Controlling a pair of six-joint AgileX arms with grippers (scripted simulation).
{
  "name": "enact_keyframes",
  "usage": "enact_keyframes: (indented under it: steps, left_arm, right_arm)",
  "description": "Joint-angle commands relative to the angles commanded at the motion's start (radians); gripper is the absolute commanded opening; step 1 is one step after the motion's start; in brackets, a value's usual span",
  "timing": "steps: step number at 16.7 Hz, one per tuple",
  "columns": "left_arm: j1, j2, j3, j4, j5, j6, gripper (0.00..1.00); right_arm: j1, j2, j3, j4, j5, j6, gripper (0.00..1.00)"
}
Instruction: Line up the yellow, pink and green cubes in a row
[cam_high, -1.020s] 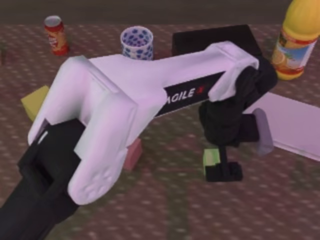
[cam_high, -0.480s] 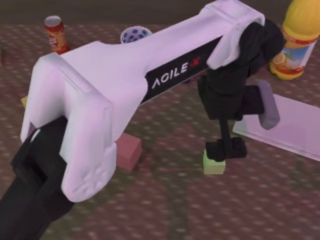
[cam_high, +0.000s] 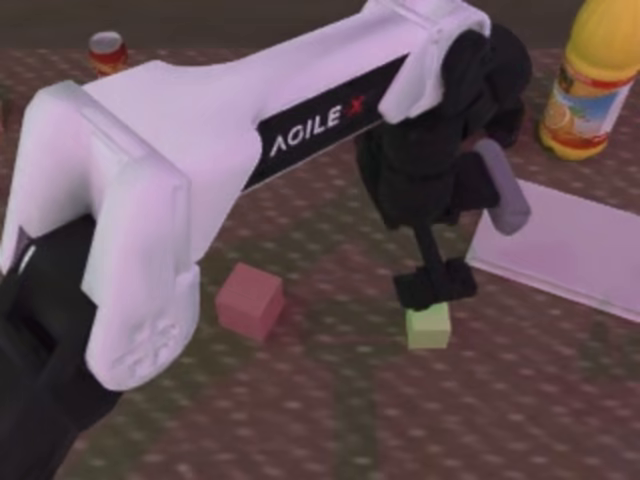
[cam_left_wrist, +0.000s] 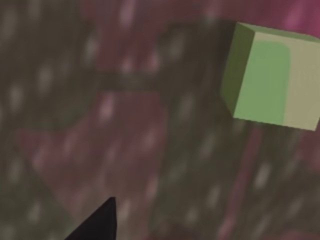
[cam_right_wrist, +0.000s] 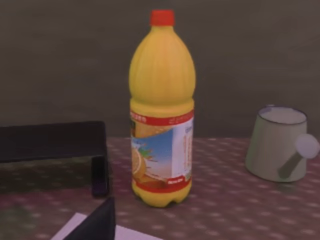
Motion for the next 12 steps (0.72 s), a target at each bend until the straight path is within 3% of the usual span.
enact_keyframes:
  steps: [8, 12]
  left_arm:
    - [0.208, -0.251, -0.47, 0.179, -0.014, -0.516, 1.0]
    - [0.278, -0.34, -0.618, 0.244, -0.02, -0.668, 1.0]
  right_arm:
    - [0.0, 0.0, 0.0, 0.0, 0.0, 0.0, 1.0]
    - [0.0, 0.0, 0.0, 0.0, 0.0, 0.0, 1.0]
